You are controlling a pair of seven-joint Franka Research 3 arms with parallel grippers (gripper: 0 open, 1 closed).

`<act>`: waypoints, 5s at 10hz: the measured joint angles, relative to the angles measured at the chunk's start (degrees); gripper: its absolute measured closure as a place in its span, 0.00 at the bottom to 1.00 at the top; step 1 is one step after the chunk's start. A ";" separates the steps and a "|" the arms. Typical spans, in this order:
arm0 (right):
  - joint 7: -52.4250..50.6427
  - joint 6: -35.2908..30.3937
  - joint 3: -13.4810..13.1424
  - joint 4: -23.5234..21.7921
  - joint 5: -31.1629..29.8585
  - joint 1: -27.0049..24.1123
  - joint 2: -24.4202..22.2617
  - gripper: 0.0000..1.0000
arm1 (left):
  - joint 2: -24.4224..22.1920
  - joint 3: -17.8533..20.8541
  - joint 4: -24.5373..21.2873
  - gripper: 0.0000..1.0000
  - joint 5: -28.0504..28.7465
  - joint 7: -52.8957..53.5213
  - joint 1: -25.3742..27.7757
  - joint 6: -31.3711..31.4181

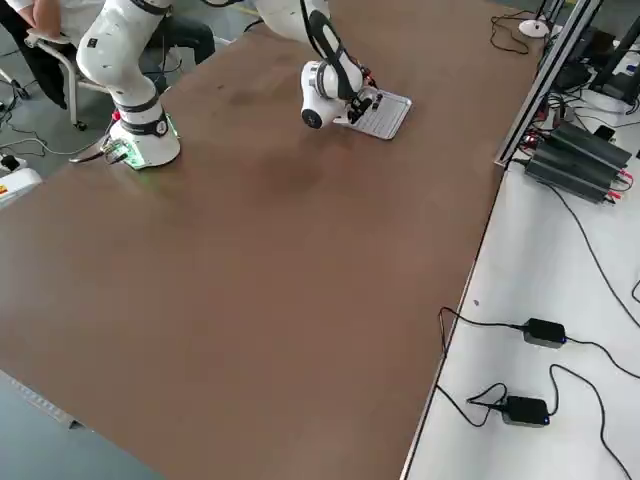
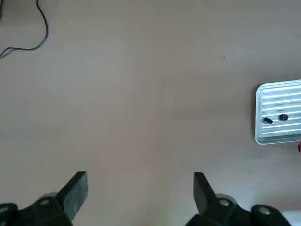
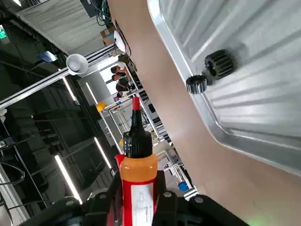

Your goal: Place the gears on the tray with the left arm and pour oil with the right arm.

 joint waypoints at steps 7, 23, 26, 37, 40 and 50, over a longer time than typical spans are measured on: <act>-0.10 0.60 -1.82 -3.38 -13.99 -8.16 -7.59 0.69 | 0.00 0.01 0.00 0.01 0.00 0.00 0.03 0.45; -75.21 -10.14 -15.80 -11.05 -50.25 -37.92 -22.79 0.69 | -0.01 0.07 0.00 0.01 0.00 -0.01 0.09 0.56; -87.11 -12.58 -16.28 -11.19 -51.67 -41.82 -20.55 0.69 | -0.01 0.08 0.00 0.01 0.00 -0.01 0.08 0.56; -108.95 -24.58 -16.34 -0.03 -55.45 -54.41 -2.56 0.69 | -0.02 0.08 0.00 0.01 0.00 -0.12 0.02 0.56; -110.04 -25.97 -16.20 0.28 -55.50 -55.49 -0.92 0.69 | -0.02 0.08 0.00 0.01 0.00 -0.13 0.02 0.56; -111.30 -28.96 -15.12 0.84 -55.53 -56.30 4.22 0.69 | -0.02 0.08 0.00 0.01 0.00 -0.15 0.02 0.56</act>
